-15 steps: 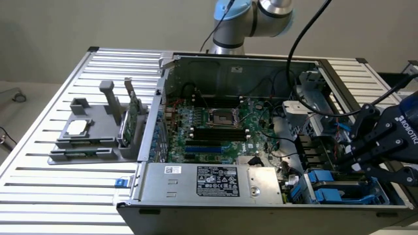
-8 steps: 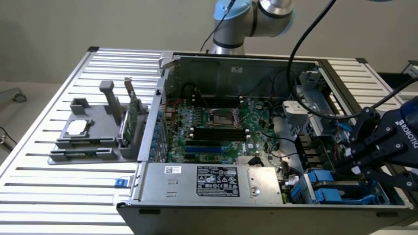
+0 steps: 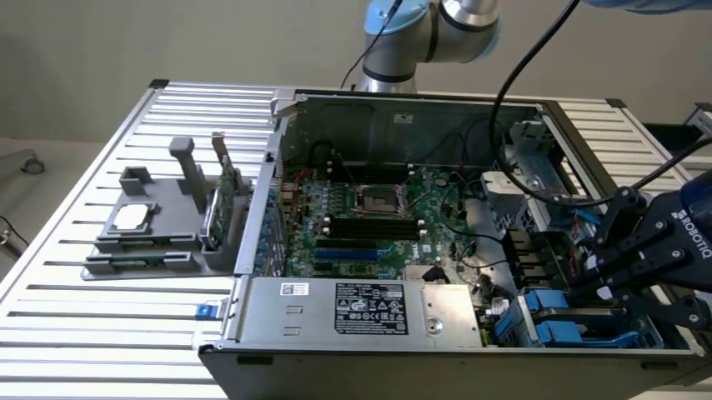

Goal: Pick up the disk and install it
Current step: 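Insert the second disk wire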

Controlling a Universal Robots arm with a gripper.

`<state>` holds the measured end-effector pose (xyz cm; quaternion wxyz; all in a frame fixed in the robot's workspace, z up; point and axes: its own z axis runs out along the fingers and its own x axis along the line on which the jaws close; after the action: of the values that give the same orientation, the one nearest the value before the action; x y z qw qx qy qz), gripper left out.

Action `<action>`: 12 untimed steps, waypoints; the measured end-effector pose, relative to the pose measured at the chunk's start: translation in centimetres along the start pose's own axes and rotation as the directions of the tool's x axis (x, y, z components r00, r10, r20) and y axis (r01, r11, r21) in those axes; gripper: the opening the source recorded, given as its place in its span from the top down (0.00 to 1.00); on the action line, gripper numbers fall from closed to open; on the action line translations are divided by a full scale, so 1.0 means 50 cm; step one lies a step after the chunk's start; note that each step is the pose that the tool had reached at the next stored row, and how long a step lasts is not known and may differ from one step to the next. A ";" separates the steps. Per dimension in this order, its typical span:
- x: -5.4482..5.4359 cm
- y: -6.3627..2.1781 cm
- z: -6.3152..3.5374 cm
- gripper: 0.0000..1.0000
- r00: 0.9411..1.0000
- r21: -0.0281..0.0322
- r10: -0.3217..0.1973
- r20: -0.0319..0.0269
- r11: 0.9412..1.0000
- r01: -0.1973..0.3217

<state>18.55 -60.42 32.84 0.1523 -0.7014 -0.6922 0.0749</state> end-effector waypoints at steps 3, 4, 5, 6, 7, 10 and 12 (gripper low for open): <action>-0.001 0.003 0.003 0.84 1.000 0.004 -0.002 -0.006 1.000 0.002; -0.001 0.005 0.004 0.84 1.000 0.005 -0.002 -0.009 1.000 0.002; -0.002 0.006 0.005 0.84 1.000 0.005 -0.003 -0.012 1.000 0.004; -0.002 0.007 0.005 0.84 1.000 0.006 -0.005 -0.016 1.000 0.005; -0.002 0.007 0.006 0.84 1.000 0.006 -0.006 -0.020 1.000 0.006; -0.003 0.008 0.006 0.84 1.000 0.006 -0.009 -0.029 1.000 0.009; -0.003 0.008 0.006 0.84 0.999 0.006 -0.011 -0.035 1.000 0.011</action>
<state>18.82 -60.55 32.39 0.1670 -0.6982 -0.6932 0.0639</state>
